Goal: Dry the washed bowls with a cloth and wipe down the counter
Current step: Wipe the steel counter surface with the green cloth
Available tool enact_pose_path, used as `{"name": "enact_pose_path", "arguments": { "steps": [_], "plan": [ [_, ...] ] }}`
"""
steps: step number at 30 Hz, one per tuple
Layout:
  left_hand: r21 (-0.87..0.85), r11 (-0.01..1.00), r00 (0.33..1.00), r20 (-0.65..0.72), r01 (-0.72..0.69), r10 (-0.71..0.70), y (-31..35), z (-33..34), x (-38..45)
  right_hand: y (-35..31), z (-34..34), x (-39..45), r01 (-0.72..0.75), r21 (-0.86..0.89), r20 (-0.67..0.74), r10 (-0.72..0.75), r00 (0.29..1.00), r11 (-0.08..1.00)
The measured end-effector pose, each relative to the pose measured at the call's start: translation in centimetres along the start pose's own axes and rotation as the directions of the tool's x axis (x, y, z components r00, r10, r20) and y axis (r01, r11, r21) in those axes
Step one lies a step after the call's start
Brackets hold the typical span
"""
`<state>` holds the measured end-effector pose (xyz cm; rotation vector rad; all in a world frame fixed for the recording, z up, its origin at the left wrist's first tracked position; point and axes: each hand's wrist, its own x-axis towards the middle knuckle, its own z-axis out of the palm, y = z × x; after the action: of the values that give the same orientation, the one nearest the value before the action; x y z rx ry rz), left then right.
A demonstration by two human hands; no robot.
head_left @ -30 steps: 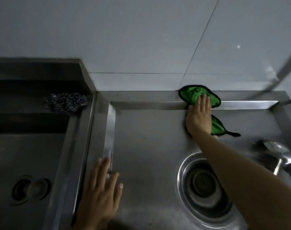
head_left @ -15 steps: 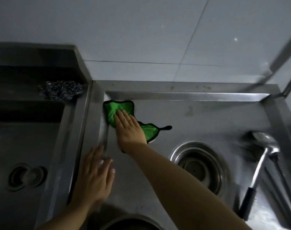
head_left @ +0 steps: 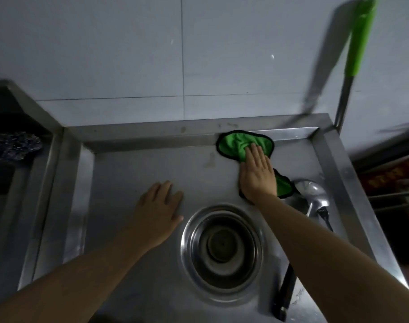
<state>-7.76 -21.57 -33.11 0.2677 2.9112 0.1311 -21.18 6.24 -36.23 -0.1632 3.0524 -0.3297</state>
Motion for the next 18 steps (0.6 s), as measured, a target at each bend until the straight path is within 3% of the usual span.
{"name": "enact_pose_path", "arguments": {
  "steps": [4, 7, 12, 15, 18],
  "plan": [
    [-0.043, 0.997, 0.994, 0.091, 0.067, -0.063, 1.3, -1.1, 1.9, 1.1, -0.1, 0.2, -0.215, 0.064, -0.013, 0.217, 0.976, 0.974],
    [-0.032, 0.998, 0.998, 0.035, 0.048, -0.047, 1.4, -1.2, 1.8, -2.0, 0.9, -0.5, -0.245, 0.105, -0.027, 0.249, 0.968, 0.964],
    [-0.026, 1.0, 0.998, -0.065, 0.006, -0.008, 1.0, -0.4, 1.7, -10.8, 3.2, -2.2, 0.029, 0.094, 0.049, -0.033, 0.998, 0.995],
    [-0.047, 0.999, 0.992, -0.126, -0.008, 0.002, 0.6, 0.0, 1.4, -13.8, 3.9, -1.6, 0.234, 0.099, 0.088, -0.242, 0.966, 0.967],
    [-0.055, 0.998, 0.989, -0.143, 0.017, -0.025, 0.6, 0.5, 1.2, -13.1, 3.9, -0.8, 0.341, 0.133, 0.097, -0.355, 0.93, 0.931]
  ]
}}
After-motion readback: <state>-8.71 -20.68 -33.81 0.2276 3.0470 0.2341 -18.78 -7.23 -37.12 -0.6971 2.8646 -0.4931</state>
